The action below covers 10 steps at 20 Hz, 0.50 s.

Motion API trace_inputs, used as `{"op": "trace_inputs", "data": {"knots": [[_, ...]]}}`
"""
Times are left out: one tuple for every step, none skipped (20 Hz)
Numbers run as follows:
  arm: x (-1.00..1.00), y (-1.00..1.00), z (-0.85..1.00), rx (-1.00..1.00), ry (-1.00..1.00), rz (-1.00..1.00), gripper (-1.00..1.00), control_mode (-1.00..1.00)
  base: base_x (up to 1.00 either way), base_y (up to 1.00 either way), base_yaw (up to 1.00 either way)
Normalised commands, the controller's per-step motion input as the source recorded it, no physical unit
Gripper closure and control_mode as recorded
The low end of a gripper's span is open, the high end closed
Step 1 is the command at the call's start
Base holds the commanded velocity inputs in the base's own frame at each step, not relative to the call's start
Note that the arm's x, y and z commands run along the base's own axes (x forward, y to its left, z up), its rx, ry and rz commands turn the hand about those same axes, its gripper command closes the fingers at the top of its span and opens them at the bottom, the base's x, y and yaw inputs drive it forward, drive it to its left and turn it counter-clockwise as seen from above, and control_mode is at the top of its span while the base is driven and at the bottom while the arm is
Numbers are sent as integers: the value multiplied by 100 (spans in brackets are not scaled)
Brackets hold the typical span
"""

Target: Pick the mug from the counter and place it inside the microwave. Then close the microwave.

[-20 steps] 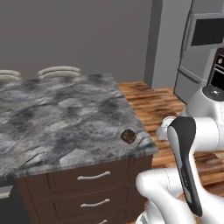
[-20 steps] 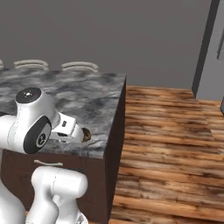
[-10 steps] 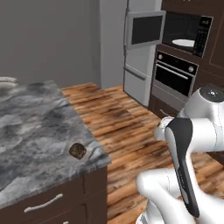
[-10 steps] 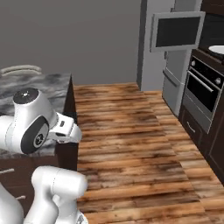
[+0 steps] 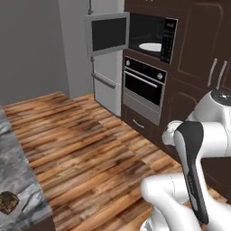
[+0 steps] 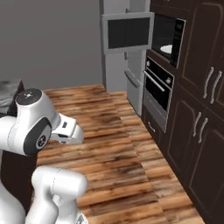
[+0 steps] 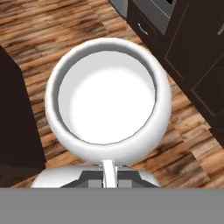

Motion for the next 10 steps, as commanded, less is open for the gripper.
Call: {"op": "trace_inputs", "data": {"knots": [[0,0,0,0,0,0,100,100,100,-24,0],[0,0,0,0,0,0,100,100,100,-19,0],[0,0,0,0,0,0,100,100,100,-9,0],[0,0,0,0,0,0,100,100,100,0,1],[0,0,0,0,0,0,100,100,100,0,3],[0,0,0,0,0,0,100,100,100,0,4],[0,0,0,0,0,0,100,100,100,0,4],[0,0,0,0,0,0,100,100,100,0,3],[0,0,0,0,0,0,100,100,100,0,1],[0,0,0,0,0,0,100,100,100,-8,0]]}}
